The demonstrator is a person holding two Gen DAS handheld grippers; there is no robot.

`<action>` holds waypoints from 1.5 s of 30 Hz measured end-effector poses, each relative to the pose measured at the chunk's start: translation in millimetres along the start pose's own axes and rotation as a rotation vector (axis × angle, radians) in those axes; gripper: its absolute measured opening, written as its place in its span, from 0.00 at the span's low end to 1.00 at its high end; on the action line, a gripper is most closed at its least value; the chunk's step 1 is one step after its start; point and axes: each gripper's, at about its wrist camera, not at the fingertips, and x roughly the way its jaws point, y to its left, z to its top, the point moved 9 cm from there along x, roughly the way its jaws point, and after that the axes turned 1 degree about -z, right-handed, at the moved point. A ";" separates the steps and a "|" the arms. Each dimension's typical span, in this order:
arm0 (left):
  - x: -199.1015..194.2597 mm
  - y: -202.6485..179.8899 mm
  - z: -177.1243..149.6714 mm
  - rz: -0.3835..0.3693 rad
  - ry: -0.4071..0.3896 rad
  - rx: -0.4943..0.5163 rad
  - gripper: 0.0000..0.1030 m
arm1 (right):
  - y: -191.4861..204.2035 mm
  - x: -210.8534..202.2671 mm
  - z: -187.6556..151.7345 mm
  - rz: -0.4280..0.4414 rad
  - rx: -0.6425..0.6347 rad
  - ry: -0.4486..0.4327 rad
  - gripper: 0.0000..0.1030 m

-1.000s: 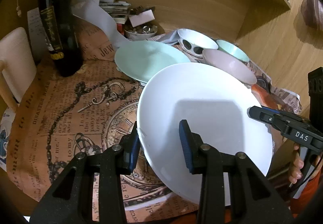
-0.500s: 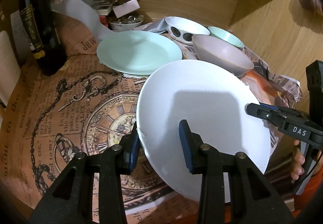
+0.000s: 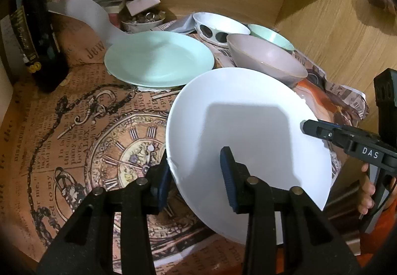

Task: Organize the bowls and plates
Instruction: 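Lift the white plate with both grippers and carry it over the dark plate, then lower the white plate onto the dark brown plate and open both grippers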

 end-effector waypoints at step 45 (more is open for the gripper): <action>-69.6 30.1 63.8 0.183 -0.250 0.028 0.86 | 15.9 -44.9 71.6 -0.109 -0.192 -0.264 0.61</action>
